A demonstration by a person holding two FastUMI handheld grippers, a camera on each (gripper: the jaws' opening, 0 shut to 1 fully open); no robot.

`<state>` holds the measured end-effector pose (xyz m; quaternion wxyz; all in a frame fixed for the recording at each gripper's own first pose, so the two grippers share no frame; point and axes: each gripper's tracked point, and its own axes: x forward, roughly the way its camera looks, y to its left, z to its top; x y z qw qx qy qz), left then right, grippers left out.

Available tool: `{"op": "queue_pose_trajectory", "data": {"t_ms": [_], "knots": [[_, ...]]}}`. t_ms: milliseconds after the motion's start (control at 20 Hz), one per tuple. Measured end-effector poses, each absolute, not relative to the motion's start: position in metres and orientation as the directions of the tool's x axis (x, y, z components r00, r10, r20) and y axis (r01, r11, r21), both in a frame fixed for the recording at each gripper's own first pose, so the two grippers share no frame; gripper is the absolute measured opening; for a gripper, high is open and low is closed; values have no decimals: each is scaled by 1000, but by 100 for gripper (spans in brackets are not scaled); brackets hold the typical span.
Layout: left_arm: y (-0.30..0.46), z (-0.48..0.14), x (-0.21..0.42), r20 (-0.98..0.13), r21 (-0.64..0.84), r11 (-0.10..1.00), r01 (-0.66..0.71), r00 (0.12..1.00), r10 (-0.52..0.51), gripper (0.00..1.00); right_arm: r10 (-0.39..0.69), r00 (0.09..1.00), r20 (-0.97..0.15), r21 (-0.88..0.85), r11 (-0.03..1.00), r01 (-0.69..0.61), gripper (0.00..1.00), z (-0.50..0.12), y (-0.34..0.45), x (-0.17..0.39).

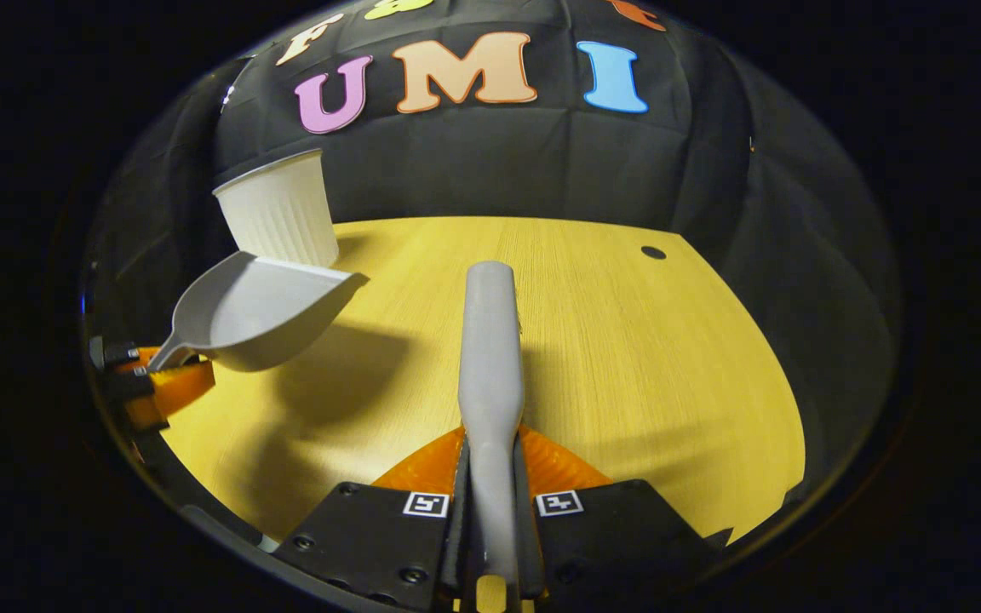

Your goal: Pick up the small broom and dustpan from the desktop, sweep the trash into the dustpan with the broom, and then empty the trash into the garbage bin.

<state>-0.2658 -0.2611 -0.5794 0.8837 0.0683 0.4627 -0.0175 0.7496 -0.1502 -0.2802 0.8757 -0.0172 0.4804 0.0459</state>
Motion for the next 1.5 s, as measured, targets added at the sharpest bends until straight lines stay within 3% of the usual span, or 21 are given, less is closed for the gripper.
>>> {"op": "queue_pose_trajectory", "data": {"t_ms": [300, 500, 700, 850, 900, 950, 1000, 1100, 1250, 1450, 1500], "knots": [[-261, -606, -276, -847, 85, 995, 51, 529, 45, 28, 7, 453, -891, -28, 997, -71, 22, -298, -150, 745], [-261, -627, -291, -892, 48, 998, 35, 452, 27, 29, -25, 401, -916, -58, 996, -71, 22, -283, -149, 748], [-262, -626, -292, -888, 32, 999, 20, 459, 20, 30, -27, 401, -916, -60, 996, -70, 22, -279, -141, 752], [-267, -623, -290, -871, 12, 999, 46, 491, -12, 36, -24, 410, -912, -64, 995, -83, 27, -280, -136, 748], [-268, -619, -290, -866, 13, 999, 52, 500, -15, 49, -23, 413, -910, -66, 994, -91, 40, -275, -136, 747], [-270, -614, -288, -855, 11, 998, 59, 519, -21, 63, -16, 426, -905, -64, 993, -98, 46, -272, -133, 748], [-272, -609, -284, -839, 16, 998, 66, 543, -23, 89, -9, 446, -895, -63, 992, -105, 63, -266, -131, 751], [-274, -588, -284, -810, 48, 995, 89, 587, -14, 98, -1, 499, -866, -68, 991, -116, 95, -247, -130, 756], [-271, -541, -277, -714, 128, 990, 56, 698, 53, 96, 46, 618, -785, -52, 989, -140, 94, -198, -130, 764], [-278, -458, -255, -573, 116, 993, -6, 817, 72, 95, 155, 812, -562, 5, 983, -183, 93, -99, -135, 783], [-278, -442, -252, -549, 126, 992, -19, 831, 86, 100, 175, 840, -514, 24, 982, -190, 93, -78, -138, 788]]}}
